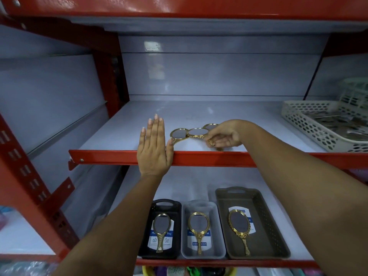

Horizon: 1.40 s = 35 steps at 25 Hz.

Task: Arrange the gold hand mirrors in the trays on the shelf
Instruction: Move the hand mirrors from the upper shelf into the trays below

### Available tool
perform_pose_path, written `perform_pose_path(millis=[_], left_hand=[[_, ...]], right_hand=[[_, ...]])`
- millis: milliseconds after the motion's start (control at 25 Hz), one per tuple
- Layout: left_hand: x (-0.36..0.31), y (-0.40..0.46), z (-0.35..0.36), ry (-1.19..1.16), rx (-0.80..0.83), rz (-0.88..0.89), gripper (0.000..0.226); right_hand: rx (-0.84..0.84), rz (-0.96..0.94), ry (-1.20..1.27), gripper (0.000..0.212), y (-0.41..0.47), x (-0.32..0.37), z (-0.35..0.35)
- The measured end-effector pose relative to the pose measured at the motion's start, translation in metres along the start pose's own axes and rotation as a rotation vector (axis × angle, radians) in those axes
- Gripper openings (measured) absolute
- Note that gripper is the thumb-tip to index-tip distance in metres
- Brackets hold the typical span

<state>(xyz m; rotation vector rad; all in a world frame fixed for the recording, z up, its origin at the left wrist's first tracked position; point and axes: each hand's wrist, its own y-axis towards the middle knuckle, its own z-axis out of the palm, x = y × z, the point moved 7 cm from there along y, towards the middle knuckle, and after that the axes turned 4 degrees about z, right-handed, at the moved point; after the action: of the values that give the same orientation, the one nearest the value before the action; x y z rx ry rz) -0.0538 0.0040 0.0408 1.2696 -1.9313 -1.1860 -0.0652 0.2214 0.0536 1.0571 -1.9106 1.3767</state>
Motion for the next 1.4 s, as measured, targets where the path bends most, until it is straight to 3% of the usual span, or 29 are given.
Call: perform_pose_path(millis=[200,480,920,1160,1280,1400], left_hand=[[0.0,0.001,-0.002,0.008,-0.025,0.007,0.061],[-0.001,-0.001,-0.002,0.015,-0.059,0.025,0.06],[-0.002,-0.002,-0.004,-0.004,-0.046,0.032,0.061],[-0.002,-0.001,-0.002,-0.015,-0.025,0.021,0.063],[-0.001,0.0,-0.002,-0.02,-0.033,0.016,0.064],[-0.002,0.0,-0.001,-0.017,-0.048,0.021,0.063]], right_hand=[[0.156,-0.062,0.357,0.008,-0.008,-0.007,0.001],[0.157,-0.276,0.484,0.017,-0.06,-0.03,0.008],[0.208,-0.275,0.451,0.021,-0.115,-0.138,0.052],[0.258,-0.083,0.389,0.036,-0.08,-0.207,0.084],[0.23,0.069,0.453,0.02,-0.044,-0.245,0.101],[0.167,0.215,0.474,0.021,-0.007,-0.274,0.116]])
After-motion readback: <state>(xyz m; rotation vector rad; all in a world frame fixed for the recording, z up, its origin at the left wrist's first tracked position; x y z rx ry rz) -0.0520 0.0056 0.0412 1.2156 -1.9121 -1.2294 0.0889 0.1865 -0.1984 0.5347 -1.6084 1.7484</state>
